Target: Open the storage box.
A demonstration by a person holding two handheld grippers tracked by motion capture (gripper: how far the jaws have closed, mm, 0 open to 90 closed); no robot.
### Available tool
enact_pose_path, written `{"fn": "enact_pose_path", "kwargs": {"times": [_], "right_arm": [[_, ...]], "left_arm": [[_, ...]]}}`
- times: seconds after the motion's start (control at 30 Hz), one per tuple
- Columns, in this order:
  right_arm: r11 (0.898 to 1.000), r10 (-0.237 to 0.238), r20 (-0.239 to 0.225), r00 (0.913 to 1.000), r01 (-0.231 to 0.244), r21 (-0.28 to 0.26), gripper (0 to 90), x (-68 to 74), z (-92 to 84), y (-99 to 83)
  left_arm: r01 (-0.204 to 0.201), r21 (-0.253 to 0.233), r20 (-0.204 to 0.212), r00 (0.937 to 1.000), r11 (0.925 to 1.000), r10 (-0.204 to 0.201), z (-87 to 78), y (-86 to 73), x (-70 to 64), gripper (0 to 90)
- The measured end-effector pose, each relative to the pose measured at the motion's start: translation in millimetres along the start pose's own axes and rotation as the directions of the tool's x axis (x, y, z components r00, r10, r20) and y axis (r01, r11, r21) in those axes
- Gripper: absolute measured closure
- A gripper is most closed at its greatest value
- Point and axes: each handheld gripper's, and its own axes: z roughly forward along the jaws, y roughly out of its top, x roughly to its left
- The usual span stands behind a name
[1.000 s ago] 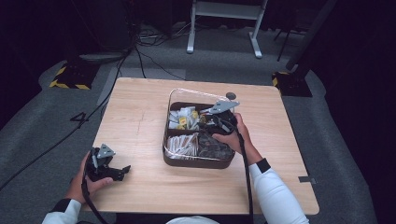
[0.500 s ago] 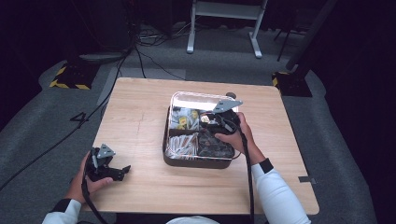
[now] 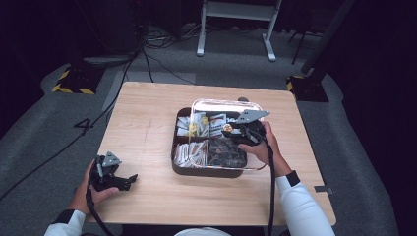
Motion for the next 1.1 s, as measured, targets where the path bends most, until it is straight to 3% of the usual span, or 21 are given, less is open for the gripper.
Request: {"fn": "enact_pose_path", "kwargs": {"times": [0.43, 1.1], "right_arm": [[1.000, -0.007, 0.028, 0.9996, 0.007, 0.007, 58.7, -10.2, -23.3, -25.9], [1.000, 0.031, 0.054, 0.9981, -0.031, 0.004, 58.7, -31.6, -53.1, -64.6]], "left_arm": [[0.000, 0.000, 0.000, 1.0000, 1.0000, 0.000, 0.0, 0.0, 0.0, 0.3], [0.000, -0.001, 0.000, 1.0000, 1.0000, 0.000, 0.0, 0.0, 0.0, 0.3]]}}
